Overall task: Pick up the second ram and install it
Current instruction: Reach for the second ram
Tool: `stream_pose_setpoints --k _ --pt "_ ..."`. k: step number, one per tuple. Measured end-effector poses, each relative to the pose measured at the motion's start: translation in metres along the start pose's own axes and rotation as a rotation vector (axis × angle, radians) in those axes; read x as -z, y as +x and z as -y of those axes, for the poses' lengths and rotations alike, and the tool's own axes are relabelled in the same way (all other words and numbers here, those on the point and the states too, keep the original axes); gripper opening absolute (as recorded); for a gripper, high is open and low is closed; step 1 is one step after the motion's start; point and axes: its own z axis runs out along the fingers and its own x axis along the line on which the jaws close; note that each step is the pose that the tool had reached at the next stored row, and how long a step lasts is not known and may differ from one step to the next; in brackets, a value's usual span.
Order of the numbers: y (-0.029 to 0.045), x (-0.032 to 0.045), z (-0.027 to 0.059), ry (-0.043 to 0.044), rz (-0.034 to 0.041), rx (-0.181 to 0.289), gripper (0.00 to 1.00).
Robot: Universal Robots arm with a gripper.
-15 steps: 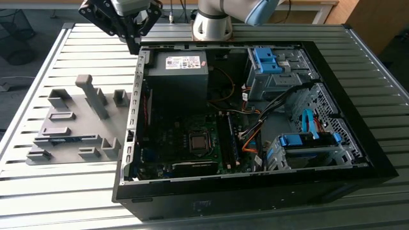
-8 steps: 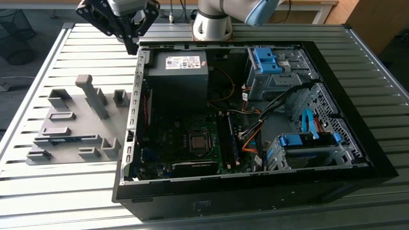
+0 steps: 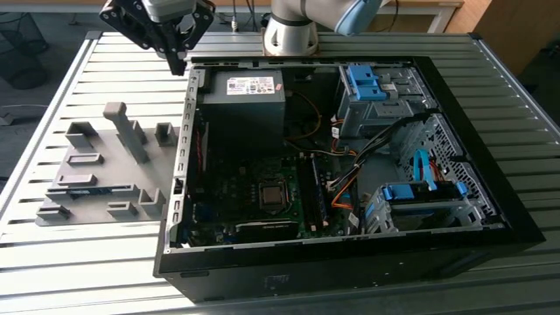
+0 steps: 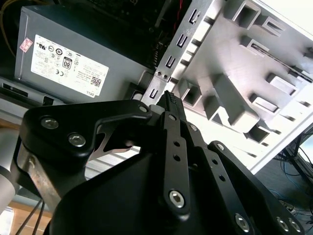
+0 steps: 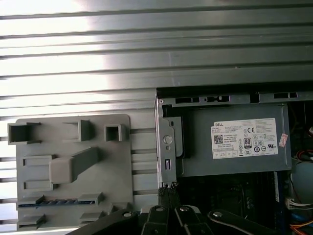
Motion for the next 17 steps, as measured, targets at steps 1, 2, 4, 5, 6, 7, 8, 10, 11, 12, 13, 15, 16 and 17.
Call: stream_pose_setpoints --k 1,2,4,5,6,7,8,10,11,12,13,15,16,17 --pt "0.0006 0.0000 0.0001 0.0000 0.0000 0.000 0.11" --pt "0.0012 0.0000 0.0001 0.0001 -0.0001 0.000 0.11" --pt "0.0022 0.0000 0.0002 0.0000 0.0000 0.000 0.11" --pt "0.0028 0.0000 0.0002 0.0001 0.0000 0.000 0.11" --pt "0.0033 0.0000 0.0003 0.0000 0.0000 0.000 0.11" --pt "0.0038 0.0000 0.0003 0.0000 0.0000 0.000 0.11" --pt "0.0043 0.0000 0.0003 0.0001 0.0000 0.000 0.11" --pt "0.0054 0.0000 0.0004 0.0000 0.0000 0.000 0.11" --pt "0.0060 0.0000 0.0005 0.0000 0.0000 0.000 0.11" --pt "0.0065 0.0000 0.0005 0.0001 0.0000 0.000 0.11" --pt "0.0070 0.0000 0.0005 0.0001 -0.0001 0.000 0.11" --pt "0.0081 0.0000 0.0006 0.0001 -0.0001 0.000 0.11" --pt "0.0087 0.0000 0.0007 0.0001 -0.0001 0.000 0.11" --pt "0.0093 0.0000 0.0007 0.0001 0.0000 0.000 0.11"
